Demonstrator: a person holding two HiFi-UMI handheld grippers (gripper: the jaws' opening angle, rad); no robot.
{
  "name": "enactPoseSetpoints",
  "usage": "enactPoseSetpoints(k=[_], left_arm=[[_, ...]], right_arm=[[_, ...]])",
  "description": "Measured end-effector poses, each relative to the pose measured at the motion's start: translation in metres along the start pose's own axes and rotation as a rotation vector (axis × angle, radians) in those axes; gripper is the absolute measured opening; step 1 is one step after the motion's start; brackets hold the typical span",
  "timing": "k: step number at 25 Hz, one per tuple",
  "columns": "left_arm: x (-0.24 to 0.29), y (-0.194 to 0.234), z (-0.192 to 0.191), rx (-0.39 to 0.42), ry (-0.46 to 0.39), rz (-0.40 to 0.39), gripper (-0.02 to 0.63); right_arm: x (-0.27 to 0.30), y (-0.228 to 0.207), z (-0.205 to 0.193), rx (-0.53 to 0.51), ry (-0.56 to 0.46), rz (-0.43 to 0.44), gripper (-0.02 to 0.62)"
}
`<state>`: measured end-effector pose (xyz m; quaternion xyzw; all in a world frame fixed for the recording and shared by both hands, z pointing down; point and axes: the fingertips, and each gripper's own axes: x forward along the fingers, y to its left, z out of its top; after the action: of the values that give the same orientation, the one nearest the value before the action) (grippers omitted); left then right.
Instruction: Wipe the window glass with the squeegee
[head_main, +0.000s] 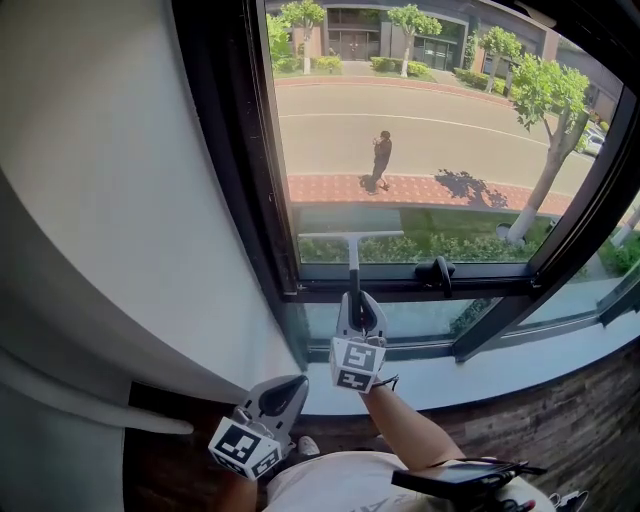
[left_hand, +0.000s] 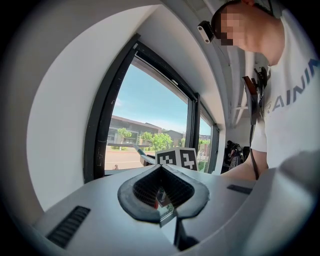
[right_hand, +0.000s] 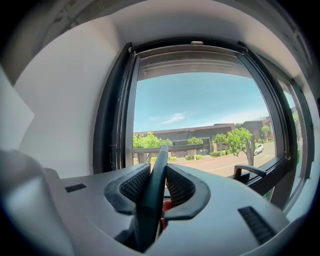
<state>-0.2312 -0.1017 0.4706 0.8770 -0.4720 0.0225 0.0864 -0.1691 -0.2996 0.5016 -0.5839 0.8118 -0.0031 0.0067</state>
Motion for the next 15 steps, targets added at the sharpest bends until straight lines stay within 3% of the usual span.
enactPoseSetpoints(k=[15], left_arm=[[0.000, -0.001, -0.010, -0.009, 0.043, -0.013, 0.018]], right_arm=[[0.000, -0.007, -0.067, 0.049, 0.184, 0.004, 0.103]])
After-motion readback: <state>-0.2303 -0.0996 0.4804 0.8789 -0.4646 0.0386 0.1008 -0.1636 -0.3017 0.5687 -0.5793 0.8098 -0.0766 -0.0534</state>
